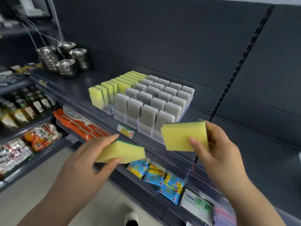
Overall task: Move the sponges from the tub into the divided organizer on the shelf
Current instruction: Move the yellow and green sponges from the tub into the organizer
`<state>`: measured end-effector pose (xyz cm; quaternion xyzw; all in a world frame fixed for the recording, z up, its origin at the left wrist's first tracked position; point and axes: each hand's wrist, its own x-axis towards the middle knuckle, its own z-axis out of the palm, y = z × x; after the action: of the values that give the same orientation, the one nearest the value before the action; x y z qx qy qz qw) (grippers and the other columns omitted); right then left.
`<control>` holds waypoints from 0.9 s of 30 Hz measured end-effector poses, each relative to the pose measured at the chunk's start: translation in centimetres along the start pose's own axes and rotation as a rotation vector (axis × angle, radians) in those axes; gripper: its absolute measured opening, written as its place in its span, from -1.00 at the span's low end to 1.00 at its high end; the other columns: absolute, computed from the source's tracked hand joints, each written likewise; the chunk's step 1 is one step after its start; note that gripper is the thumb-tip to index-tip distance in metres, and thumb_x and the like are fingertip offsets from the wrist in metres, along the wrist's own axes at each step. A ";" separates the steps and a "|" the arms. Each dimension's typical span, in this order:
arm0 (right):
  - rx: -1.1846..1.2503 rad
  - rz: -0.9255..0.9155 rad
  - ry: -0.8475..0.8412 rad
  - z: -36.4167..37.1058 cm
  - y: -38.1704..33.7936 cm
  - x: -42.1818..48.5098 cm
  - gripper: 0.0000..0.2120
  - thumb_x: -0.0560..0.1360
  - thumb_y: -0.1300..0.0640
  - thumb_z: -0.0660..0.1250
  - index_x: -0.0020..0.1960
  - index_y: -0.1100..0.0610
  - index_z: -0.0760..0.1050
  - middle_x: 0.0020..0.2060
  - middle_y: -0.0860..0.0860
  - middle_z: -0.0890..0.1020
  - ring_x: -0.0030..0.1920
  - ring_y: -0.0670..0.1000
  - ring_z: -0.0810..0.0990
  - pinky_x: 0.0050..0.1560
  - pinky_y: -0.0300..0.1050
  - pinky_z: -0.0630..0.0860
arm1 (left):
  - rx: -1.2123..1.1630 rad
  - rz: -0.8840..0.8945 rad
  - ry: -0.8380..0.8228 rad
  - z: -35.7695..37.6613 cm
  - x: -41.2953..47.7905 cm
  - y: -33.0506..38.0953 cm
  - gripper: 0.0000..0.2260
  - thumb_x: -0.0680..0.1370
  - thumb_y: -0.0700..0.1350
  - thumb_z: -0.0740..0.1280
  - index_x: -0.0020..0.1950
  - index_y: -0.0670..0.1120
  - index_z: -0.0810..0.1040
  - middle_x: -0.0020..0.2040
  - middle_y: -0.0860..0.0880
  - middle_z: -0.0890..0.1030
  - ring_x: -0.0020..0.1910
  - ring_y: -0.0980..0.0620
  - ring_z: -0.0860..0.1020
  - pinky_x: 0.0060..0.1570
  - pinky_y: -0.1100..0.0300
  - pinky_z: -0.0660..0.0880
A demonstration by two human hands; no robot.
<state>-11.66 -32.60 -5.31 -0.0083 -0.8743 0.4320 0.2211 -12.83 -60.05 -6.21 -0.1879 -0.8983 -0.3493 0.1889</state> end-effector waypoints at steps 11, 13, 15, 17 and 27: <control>0.056 -0.111 -0.027 10.2 -3.4 17.9 -0.71 0.37 -0.22 0.25 0.07 -0.38 0.30 -0.04 -0.34 0.51 -0.01 -0.24 0.50 -0.13 -0.40 0.44 | 0.083 -0.026 -0.020 -2.8 15.2 -11.3 -0.55 0.40 0.09 0.44 0.23 0.27 0.37 0.05 0.41 0.43 0.06 0.52 0.33 -0.08 0.57 0.31; 0.050 -0.126 -0.055 12.1 -3.8 19.7 -0.70 0.39 -0.14 0.29 0.06 -0.37 0.29 -0.04 -0.34 0.50 0.00 -0.27 0.49 -0.11 -0.45 0.42 | 0.054 -0.053 -0.003 -2.5 16.2 -13.1 -0.56 0.39 0.11 0.44 0.19 0.36 0.35 0.08 0.43 0.42 0.05 0.50 0.35 -0.10 0.50 0.36; 0.040 -0.116 -0.077 14.0 -3.9 20.9 -0.70 0.39 -0.10 0.29 0.05 -0.33 0.31 -0.05 -0.33 0.50 0.00 -0.29 0.47 -0.10 -0.48 0.39 | 0.003 -0.079 0.020 -2.0 17.4 -14.8 -0.53 0.38 0.12 0.43 0.18 0.44 0.32 0.09 0.45 0.40 0.05 0.48 0.37 -0.17 0.37 0.40; -0.002 -0.100 -0.086 15.9 -3.8 21.8 -0.73 0.38 -0.09 0.28 0.03 -0.32 0.31 -0.06 -0.33 0.49 0.00 -0.31 0.45 -0.10 -0.52 0.36 | 0.006 -0.059 0.024 -1.7 18.9 -16.7 -0.50 0.39 0.09 0.45 0.21 0.42 0.32 0.10 0.49 0.38 0.07 0.51 0.35 -0.20 0.37 0.38; -0.250 0.065 0.013 23.7 -5.8 27.8 -0.59 0.40 0.03 0.40 0.24 -0.05 0.45 -0.02 -0.31 0.40 -0.04 -0.29 0.40 0.02 -0.60 0.27 | -0.141 0.072 -0.122 -3.3 29.0 -26.8 -0.55 0.38 0.12 0.33 0.26 0.31 0.38 0.09 0.36 0.45 0.09 0.42 0.40 -0.10 0.44 0.40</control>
<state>-45.05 -48.35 -2.87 -0.0668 -0.9192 0.3264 0.2097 -49.64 -74.75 -5.23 -0.2536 -0.8740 -0.3928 0.1326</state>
